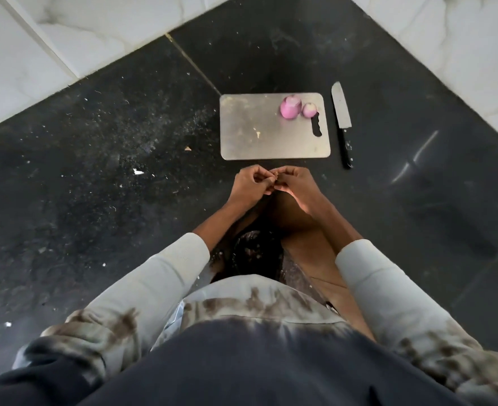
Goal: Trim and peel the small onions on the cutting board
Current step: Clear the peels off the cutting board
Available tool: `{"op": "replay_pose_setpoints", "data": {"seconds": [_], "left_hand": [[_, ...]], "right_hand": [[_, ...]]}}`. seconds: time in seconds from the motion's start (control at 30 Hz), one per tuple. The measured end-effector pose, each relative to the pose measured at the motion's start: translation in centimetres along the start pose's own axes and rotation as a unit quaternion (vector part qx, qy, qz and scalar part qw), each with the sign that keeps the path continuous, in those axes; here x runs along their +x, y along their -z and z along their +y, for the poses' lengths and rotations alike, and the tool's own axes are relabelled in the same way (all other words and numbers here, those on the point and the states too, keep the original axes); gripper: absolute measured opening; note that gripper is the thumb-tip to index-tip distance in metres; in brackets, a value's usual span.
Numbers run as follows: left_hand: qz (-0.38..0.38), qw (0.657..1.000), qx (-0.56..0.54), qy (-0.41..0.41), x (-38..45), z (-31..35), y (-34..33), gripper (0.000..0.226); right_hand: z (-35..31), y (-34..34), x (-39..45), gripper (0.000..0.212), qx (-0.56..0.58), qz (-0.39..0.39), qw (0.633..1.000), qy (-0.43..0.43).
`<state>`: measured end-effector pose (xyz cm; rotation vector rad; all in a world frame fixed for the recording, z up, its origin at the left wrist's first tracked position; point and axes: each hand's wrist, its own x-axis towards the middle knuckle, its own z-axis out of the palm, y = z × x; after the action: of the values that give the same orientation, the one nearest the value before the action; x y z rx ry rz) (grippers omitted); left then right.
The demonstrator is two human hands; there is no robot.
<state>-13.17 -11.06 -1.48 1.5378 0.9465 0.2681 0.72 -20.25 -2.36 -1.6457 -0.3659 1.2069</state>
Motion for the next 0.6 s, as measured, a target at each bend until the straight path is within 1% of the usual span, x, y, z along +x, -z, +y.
{"op": "replay_pose_setpoints", "data": {"seconds": [0.17, 0.27, 0.37, 0.47, 0.53, 0.6], "left_hand": [[0.015, 0.999, 0.018, 0.028, -4.4, -2.8, -4.0, 0.006], [0.028, 0.997, 0.040, 0.067, -6.4, -5.8, -5.8, 0.007], [0.057, 0.989, 0.069, 0.115, -7.5, -10.8, -7.3, 0.006], [0.078, 0.978, 0.104, 0.162, -6.5, -16.7, -9.2, 0.005], [0.093, 0.970, 0.114, 0.192, -5.8, -20.4, -10.5, 0.010], [0.097, 0.958, 0.137, 0.231, -4.8, -23.9, -11.5, 0.018]], "right_hand": [[4.0, 2.3, -4.9, 0.017, -0.017, -0.016, 0.999, -0.023], [7.5, 2.4, -5.6, 0.028, -0.043, -0.014, 0.997, -0.061], [12.8, 1.3, -5.1, 0.035, -0.069, -0.003, 0.993, -0.098], [19.3, 0.3, -2.5, 0.042, -0.054, 0.003, 0.991, -0.122], [23.5, -0.3, -0.9, 0.044, -0.059, 0.011, 0.990, -0.127], [27.8, -0.5, 1.0, 0.041, -0.085, 0.020, 0.985, -0.149]]}}
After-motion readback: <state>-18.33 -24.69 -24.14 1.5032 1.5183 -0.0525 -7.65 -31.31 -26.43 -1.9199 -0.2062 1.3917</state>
